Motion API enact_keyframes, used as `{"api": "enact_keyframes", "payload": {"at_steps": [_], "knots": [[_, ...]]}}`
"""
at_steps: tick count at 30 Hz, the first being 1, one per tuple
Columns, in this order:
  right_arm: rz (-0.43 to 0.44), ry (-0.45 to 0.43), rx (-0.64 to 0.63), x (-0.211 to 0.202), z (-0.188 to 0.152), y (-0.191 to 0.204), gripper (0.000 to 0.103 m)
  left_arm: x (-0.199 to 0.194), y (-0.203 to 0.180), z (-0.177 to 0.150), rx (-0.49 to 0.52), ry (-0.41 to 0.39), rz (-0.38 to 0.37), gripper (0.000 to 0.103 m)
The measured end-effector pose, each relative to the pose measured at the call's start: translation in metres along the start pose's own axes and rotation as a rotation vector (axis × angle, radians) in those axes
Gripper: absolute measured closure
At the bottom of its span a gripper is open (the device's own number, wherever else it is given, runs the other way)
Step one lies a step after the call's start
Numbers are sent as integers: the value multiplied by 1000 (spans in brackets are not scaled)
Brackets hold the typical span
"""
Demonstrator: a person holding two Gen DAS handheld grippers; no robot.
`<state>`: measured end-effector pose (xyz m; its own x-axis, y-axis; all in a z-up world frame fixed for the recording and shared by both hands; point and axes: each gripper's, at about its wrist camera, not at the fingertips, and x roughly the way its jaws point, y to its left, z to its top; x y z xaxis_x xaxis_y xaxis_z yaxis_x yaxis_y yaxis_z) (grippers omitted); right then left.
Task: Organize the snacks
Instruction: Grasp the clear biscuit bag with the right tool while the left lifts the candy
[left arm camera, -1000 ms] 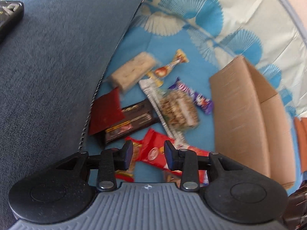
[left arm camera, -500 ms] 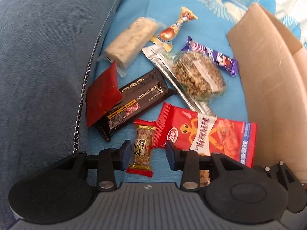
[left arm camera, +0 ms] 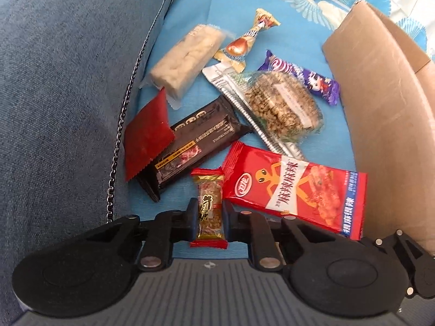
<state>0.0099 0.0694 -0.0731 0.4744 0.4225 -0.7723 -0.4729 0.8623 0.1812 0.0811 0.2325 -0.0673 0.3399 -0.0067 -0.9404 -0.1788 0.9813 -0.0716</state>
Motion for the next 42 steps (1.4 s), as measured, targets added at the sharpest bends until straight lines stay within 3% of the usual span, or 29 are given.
{"api": "enact_keyframes", "payload": {"at_steps": [8, 12, 21, 34, 42], "knots": [[78, -24, -12, -14, 4, 3, 34, 3, -1, -2, 13, 38, -7, 83], [75, 42, -21, -4, 3, 6, 32, 4, -4, -1, 38, 37, 5, 82], [55, 12, -41, -3, -2, 9, 34, 4, -6, 3, 61, 19, 13, 84], [-11, -173, -23, -48, 7, 3, 35, -50, -1, 3, -27, -235, -71, 85], [24, -305, 9, -84, 19, -6, 35, -82, -1, 8, -79, -370, -78, 85]]}}
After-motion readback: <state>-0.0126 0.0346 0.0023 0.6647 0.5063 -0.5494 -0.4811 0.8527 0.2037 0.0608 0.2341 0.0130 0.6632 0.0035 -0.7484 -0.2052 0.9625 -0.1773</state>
